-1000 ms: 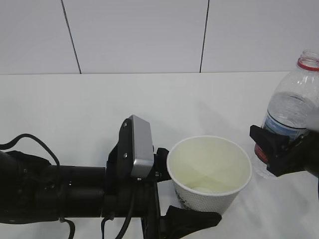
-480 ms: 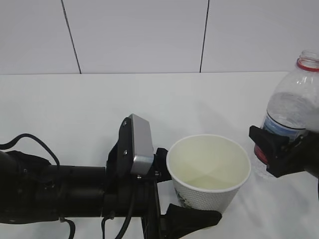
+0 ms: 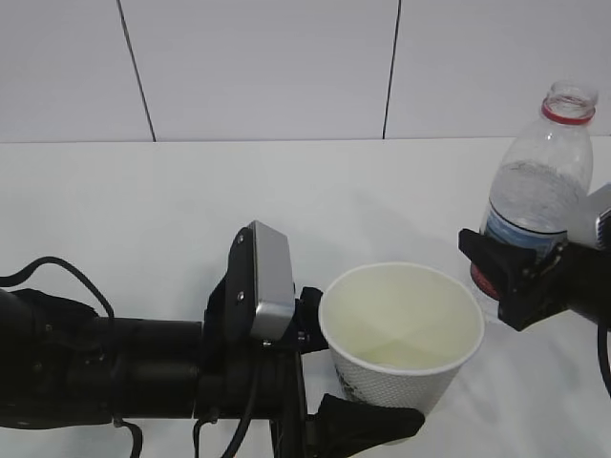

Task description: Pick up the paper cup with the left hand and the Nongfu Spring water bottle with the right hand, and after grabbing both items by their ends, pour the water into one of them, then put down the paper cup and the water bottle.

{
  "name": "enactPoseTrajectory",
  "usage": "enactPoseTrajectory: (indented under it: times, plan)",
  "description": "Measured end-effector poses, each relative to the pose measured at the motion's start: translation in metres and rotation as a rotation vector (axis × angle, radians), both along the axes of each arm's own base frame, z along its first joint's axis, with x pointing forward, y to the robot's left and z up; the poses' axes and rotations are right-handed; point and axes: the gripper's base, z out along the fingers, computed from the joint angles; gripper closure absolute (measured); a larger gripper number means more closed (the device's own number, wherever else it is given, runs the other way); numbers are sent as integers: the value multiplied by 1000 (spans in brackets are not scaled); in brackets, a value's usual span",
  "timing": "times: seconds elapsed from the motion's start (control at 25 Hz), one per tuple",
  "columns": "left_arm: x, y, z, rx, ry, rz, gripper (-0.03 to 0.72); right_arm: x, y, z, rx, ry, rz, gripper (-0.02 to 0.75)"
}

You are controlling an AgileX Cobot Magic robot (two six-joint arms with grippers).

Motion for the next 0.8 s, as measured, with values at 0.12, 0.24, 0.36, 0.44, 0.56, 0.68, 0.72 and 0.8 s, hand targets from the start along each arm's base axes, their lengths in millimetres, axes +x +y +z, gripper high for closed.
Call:
enactPoseTrajectory:
  times: [0.12,0.24,0.36,0.44,0.56,0.68,0.72,0.8]
  plan:
    - [0,0,0,2,-2,-5,123,5,2,4,-4,-26,19,218]
    - [-1,0,0,2,-2,-7,123,12,4,10,-8,-55,34,218]
    - [-1,0,0,2,-2,-7,124,18,6,16,-14,-89,56,218]
    - [-1,0,0,-4,-2,-9,125,23,7,20,-17,-110,67,218]
    - [0,0,1,-7,-1,-4,125,30,9,27,-21,-146,80,218]
    - [0,0,1,-10,0,2,129,37,12,35,-33,-186,112,218]
    - [1,-1,1,-11,-1,3,129,39,13,37,-37,-196,121,218]
    - [2,-2,2,-9,-5,5,130,42,14,40,-44,-212,134,218]
